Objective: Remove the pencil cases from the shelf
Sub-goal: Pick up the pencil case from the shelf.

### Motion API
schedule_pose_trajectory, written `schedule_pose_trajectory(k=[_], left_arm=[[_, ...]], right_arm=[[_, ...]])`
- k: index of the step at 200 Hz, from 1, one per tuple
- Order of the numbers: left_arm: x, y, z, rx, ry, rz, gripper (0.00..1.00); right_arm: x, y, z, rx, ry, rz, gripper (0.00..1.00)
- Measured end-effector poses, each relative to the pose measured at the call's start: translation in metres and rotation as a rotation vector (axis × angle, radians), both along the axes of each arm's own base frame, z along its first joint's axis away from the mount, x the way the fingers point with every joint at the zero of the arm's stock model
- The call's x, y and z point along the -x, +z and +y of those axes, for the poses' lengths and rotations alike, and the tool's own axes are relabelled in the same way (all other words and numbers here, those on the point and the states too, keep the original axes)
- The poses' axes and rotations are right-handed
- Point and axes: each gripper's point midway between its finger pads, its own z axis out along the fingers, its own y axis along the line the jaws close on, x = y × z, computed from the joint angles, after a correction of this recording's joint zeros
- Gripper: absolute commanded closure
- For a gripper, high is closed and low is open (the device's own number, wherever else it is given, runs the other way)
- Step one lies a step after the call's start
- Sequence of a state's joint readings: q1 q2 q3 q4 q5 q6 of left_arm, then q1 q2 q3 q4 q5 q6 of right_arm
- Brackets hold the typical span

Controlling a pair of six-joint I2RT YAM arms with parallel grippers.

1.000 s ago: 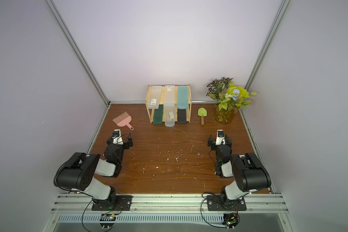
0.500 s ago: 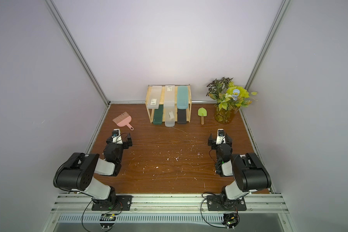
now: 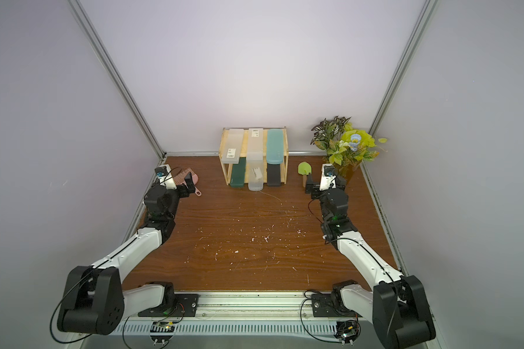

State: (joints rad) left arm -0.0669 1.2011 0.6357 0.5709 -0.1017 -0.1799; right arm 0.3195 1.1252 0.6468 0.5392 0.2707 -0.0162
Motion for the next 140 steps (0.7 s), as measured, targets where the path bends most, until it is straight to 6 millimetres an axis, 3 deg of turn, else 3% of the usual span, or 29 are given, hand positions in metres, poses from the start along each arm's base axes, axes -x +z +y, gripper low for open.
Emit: schedule_pose_trajectory(k=[27,40,59,85,109,123,140], left_arm=[[-0.002,0.034,-0.034,0.020,-0.106,0.026,0.00],[-0.003,0.050,-0.050,0.039,-0.161,0.040,0.00],[-0.001,0.062,-0.057,0.070,-0.193,0.061,0.00],[0.005,0.056,-0.059,0.108,-0.201,0.114,0.00],[0.007,0.047,-0.060,0.130,-0.202,0.164,0.00],[0.008,0.045,-0.062,0.142,-0.206,0.183,0.00],[0.009,0.043,-0.064,0.152,-0.210,0.197,0.00]], right_arm=[[0.007,0.026,0.056,0.006,0.137,0.051,0.00],[0.002,0.048,0.075,0.003,0.173,0.065,0.00],[-0.010,0.081,0.094,-0.006,0.196,0.062,0.00],[-0.029,0.106,0.108,-0.015,0.192,0.098,0.01],[-0.060,0.121,0.124,-0.011,0.178,0.169,0.01],[-0.081,0.122,0.136,-0.009,0.180,0.209,0.01],[-0.104,0.110,0.153,-0.004,0.196,0.282,0.01]])
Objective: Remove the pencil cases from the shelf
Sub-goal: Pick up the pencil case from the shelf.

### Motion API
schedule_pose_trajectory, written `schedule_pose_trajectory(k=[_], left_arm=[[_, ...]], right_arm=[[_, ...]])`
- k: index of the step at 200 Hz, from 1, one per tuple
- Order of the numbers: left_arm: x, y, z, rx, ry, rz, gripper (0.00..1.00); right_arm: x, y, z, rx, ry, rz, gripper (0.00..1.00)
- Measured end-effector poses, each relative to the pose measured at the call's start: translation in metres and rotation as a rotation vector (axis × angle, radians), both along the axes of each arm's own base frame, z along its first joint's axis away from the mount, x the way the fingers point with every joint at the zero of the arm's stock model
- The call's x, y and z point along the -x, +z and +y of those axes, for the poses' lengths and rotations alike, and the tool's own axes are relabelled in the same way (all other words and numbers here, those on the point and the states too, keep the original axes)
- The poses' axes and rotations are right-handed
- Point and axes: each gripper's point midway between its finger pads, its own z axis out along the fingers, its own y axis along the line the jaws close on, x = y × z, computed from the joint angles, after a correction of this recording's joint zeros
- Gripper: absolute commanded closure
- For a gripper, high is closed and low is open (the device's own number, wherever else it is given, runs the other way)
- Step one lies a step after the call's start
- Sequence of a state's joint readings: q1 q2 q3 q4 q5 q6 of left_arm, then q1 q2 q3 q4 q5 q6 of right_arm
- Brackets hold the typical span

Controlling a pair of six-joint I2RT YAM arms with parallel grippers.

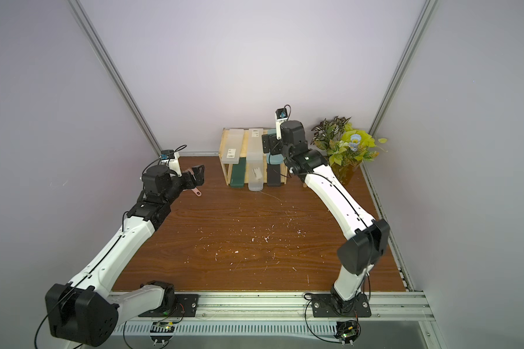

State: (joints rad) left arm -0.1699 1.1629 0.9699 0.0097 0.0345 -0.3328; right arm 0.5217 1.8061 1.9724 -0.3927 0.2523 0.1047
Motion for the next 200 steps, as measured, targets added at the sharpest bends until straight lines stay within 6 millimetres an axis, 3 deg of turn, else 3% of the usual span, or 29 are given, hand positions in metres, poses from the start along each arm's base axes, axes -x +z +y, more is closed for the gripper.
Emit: schedule_pose_trajectory(k=[36,57,122,200], left_arm=[[0.003,-0.009,-0.003,0.009,-0.006,0.041,0.00],[0.005,-0.014,-0.004,0.007,-0.011,0.062,0.00],[0.002,-0.043,-0.010,-0.008,-0.027,0.162,0.00],[0.003,-0.044,-0.012,-0.008,-0.032,0.168,0.00]], right_arm=[[-0.041,-0.029,0.029,0.014,0.031,0.132,0.01],[-0.055,-0.042,0.038,0.002,0.050,0.174,0.01],[-0.062,-0.125,0.006,0.059,-0.005,0.393,0.01],[-0.063,-0.127,0.006,0.054,-0.006,0.395,0.01]])
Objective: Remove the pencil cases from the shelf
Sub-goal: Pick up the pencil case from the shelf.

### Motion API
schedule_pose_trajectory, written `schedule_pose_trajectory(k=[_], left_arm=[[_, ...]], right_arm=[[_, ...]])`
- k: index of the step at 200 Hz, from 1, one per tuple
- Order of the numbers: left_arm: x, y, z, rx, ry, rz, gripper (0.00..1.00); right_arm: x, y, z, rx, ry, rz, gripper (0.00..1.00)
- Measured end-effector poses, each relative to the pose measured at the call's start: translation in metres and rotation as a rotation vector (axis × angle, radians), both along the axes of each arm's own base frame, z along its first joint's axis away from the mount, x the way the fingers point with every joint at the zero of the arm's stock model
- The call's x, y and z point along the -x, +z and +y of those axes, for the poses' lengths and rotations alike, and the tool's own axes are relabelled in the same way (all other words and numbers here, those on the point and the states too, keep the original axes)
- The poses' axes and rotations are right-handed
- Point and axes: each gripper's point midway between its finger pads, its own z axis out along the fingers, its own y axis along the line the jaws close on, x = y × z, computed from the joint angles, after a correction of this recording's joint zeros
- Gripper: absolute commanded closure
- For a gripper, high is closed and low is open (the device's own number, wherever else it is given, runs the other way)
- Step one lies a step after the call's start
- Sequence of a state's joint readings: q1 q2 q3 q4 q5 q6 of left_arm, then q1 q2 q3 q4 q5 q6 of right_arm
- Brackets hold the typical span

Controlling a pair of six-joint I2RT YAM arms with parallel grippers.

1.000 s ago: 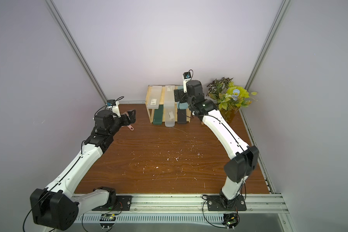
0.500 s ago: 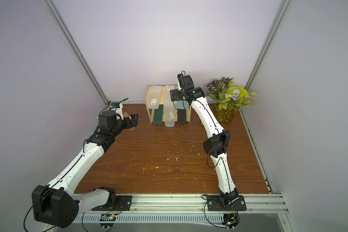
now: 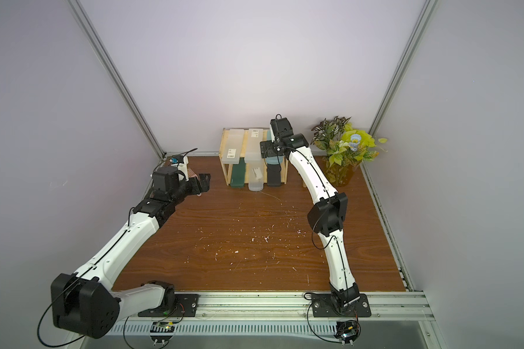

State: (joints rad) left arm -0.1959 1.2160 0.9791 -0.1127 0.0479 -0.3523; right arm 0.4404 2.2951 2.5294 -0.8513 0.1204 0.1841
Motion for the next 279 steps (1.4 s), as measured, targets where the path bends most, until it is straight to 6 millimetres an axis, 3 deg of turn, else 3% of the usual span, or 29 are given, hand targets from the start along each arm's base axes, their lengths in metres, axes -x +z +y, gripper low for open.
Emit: schedule_pose_trajectory(k=[117,253,279], left_arm=[[0.0010,0.0006,0.0014,-0.003,0.007,0.000,0.00],[0.0037,0.0061,0.0046,-0.008,0.021,-0.013,0.00],[0.0037,0.0061,0.0051,-0.011,0.023,-0.014,0.00]], right_arm=[[-0.0004,-0.0003,-0.0023,-0.015,-0.023,0.006,0.01],[0.0008,-0.0052,-0.0065,-0.025,-0.074,0.027,0.30],[0.0006,-0.0051,-0.0067,-0.029,-0.080,0.028,0.32]])
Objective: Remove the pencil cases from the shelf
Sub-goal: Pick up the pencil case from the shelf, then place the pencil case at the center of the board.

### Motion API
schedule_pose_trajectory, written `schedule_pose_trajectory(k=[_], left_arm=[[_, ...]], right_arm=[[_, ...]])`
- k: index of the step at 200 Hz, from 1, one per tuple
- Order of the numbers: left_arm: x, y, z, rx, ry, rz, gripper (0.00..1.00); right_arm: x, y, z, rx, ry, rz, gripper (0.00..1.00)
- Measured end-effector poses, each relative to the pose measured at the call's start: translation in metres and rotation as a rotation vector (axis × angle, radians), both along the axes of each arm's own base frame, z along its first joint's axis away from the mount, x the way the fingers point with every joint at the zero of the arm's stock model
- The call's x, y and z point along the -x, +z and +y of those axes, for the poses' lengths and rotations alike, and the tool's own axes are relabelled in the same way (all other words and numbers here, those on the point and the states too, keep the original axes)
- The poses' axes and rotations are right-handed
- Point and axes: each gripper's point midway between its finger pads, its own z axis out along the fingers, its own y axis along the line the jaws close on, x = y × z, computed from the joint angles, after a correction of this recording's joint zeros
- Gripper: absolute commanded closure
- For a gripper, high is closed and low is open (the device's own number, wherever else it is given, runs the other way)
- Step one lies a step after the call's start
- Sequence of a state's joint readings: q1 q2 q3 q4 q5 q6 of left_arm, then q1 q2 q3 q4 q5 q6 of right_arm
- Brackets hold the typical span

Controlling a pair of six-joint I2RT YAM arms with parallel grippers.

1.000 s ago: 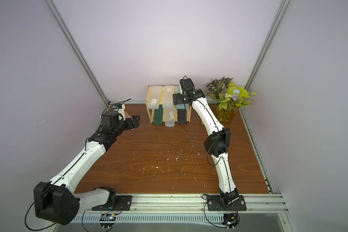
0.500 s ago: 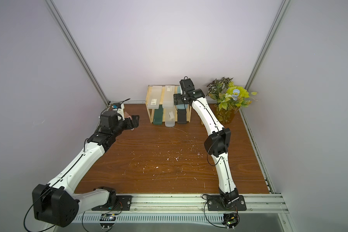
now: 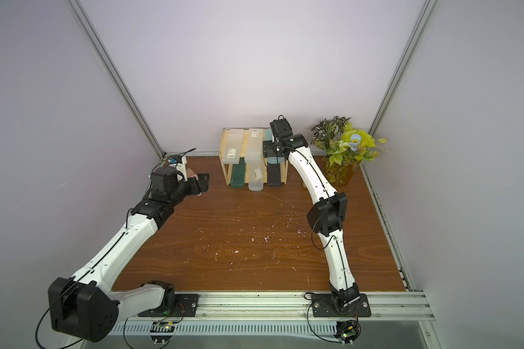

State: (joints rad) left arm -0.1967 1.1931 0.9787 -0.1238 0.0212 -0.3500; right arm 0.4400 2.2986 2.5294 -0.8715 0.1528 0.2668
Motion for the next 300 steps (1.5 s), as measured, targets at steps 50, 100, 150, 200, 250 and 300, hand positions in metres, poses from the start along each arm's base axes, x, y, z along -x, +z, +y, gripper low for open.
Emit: schedule_pose_trajectory(k=[50,100,150,200,250,300], left_arm=[[0.000,0.000,0.000,-0.002,0.000,-0.001,0.00],[0.001,0.002,0.001,-0.002,0.001,-0.006,0.00],[0.002,0.005,0.002,-0.002,0.005,-0.014,0.00],[0.004,0.003,0.002,-0.002,0.005,-0.013,0.00],[0.007,-0.016,0.000,-0.003,-0.005,0.020,0.00],[0.004,-0.026,-0.004,0.008,-0.023,0.034,0.00]], right_arm=[[0.000,0.002,0.000,-0.004,-0.005,-0.005,0.32],[0.000,0.019,-0.007,0.007,-0.020,-0.042,0.33],[0.026,0.080,-0.021,-0.016,-0.013,-0.132,0.32],[0.109,0.085,-0.061,0.012,-0.002,-0.133,0.31],[0.219,-0.021,-0.115,0.058,-0.035,0.021,0.30],[0.278,-0.135,-0.139,0.067,-0.093,0.214,0.29]])
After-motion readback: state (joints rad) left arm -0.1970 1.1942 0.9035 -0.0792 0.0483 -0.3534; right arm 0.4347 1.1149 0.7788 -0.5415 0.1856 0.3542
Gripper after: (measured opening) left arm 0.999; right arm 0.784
